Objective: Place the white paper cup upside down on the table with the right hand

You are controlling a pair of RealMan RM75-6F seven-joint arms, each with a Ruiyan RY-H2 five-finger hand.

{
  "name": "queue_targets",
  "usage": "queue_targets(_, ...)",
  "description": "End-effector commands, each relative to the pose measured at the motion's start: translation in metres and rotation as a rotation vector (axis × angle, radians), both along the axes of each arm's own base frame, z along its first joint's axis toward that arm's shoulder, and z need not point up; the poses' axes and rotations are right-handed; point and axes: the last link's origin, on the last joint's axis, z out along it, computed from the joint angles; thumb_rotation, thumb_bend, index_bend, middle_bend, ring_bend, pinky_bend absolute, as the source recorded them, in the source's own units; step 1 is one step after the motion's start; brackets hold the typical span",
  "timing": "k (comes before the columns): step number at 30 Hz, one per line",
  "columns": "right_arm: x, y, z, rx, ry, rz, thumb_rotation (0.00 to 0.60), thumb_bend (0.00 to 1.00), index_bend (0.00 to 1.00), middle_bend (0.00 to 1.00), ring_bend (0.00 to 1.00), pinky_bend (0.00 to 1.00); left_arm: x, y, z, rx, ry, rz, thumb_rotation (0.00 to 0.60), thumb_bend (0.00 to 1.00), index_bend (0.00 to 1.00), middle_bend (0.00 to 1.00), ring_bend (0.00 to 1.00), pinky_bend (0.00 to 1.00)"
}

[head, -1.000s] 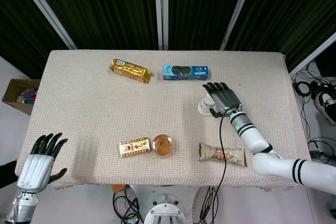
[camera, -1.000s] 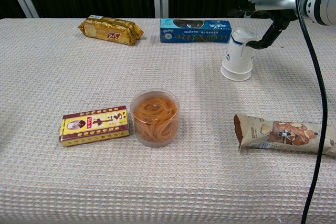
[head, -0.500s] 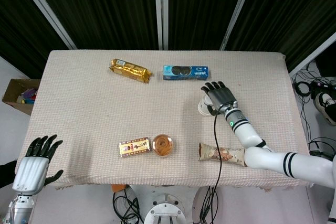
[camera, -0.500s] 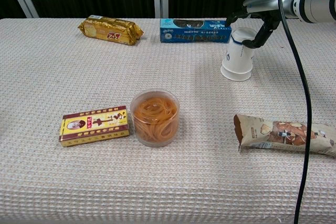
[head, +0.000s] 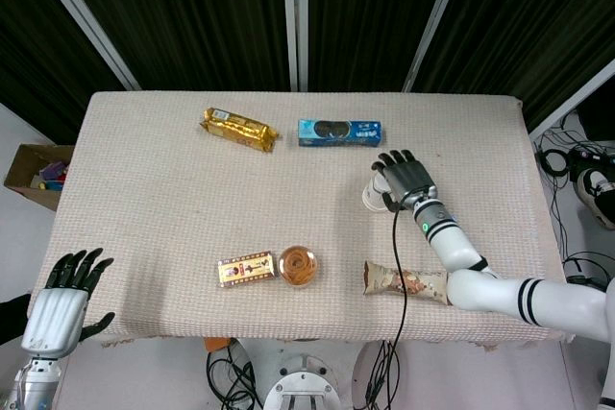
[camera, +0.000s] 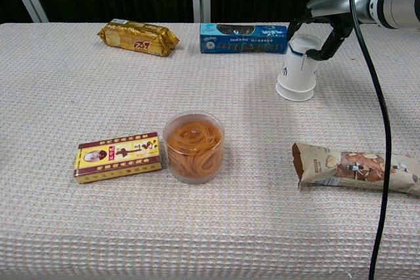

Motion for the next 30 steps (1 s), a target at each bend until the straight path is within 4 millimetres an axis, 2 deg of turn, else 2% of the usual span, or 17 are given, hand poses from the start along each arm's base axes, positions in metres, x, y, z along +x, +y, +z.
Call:
queue_targets(1,0.0,0.0,0.001,-0.004,0.0,-0.001,0.6,0.48,0.23,0.12,0.0,0.0,0.0,0.0,0.0,0.0,0.0,0.0,0.6,0.13,0.2,0.1,0.09,0.12)
queue_targets(6,0.002,0.001,0.006,-0.016,0.004,0.008,0.6,0.49,0.28,0.15,0.0,0.0,-0.001,0.0,0.0,0.001,0.0,0.001,0.6,0.13,0.2,0.1,0.09,0.12)
queue_targets(12,0.006,0.007,0.023,-0.049,0.015,0.035,0.6,0.49,0.29,0.16,0.0,0.0,-0.001,0.0,0.0,0.003,-0.001,-0.001,0.6,0.13,0.2,0.1,0.09,0.12)
queue_targets(18,0.02,0.021,0.055,-0.1,0.003,0.083,0.6,0.5,0.3,0.16,0.0,0.0,-0.001,0.0,0.002,0.009,-0.001,-0.005,0.6,0.13,0.2,0.1,0.09,0.13)
queue_targets(23,0.041,0.032,0.079,-0.142,-0.036,0.141,0.6,0.51,0.31,0.17,0.0,0.0,-0.001,0.0,0.002,0.011,-0.003,-0.011,0.6,0.13,0.2,0.1,0.09,0.12)
queue_targets(26,0.053,0.032,0.077,-0.138,-0.065,0.172,0.6,0.51,0.31,0.17,0.0,0.0,0.0,0.0,0.001,0.006,-0.008,-0.014,0.6,0.13,0.2,0.1,0.09,0.13)
queue_targets(30,0.062,0.026,0.049,-0.093,-0.084,0.181,0.6,0.51,0.31,0.17,0.0,0.0,-0.001,-0.001,0.0,0.007,-0.011,-0.011,0.6,0.13,0.2,0.1,0.09,0.13)
